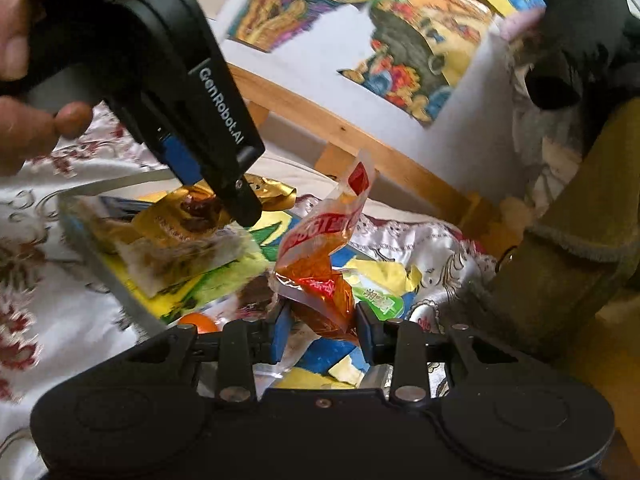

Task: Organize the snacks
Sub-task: 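Lift the duck pouch and orange snack bag and carry them over the tray, then open both tools to release the duck pouch and snack bag into the tray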

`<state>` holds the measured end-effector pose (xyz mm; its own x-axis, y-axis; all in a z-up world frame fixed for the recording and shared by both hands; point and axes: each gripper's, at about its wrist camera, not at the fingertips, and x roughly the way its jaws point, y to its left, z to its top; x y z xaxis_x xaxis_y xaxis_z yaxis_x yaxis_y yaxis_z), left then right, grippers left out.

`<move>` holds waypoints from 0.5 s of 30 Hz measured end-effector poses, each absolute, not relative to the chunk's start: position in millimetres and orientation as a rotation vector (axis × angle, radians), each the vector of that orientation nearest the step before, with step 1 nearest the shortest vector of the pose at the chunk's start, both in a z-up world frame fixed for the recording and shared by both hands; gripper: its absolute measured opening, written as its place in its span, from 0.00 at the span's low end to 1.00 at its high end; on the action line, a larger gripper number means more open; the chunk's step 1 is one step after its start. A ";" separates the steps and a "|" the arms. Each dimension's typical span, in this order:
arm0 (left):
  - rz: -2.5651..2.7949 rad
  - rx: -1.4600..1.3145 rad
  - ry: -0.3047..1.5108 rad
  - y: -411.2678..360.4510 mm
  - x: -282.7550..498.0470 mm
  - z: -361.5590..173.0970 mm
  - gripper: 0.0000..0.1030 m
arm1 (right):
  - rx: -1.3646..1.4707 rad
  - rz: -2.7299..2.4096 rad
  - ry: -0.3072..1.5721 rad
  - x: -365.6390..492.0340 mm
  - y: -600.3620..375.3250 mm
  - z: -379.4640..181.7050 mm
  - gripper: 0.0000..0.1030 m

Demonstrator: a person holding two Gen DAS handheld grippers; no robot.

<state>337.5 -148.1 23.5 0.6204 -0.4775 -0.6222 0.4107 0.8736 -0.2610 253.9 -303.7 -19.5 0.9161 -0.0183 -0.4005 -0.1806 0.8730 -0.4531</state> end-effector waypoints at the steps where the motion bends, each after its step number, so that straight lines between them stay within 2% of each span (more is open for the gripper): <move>1: -0.512 -0.097 0.747 -150.3 341.2 22.2 0.40 | -0.494 0.084 0.415 258.9 -305.8 -20.1 0.36; 9: -0.500 -0.072 0.788 -165.2 366.4 3.0 0.41 | -0.508 0.080 0.455 272.1 -307.5 -36.2 0.35; 10: -0.497 -0.072 0.793 -167.0 368.2 0.2 0.41 | -0.514 0.077 0.456 272.9 -307.8 -37.9 0.31; 15: -0.489 -0.064 0.814 -173.5 372.6 -10.4 0.41 | -0.517 0.090 0.496 281.1 -309.7 -45.4 0.31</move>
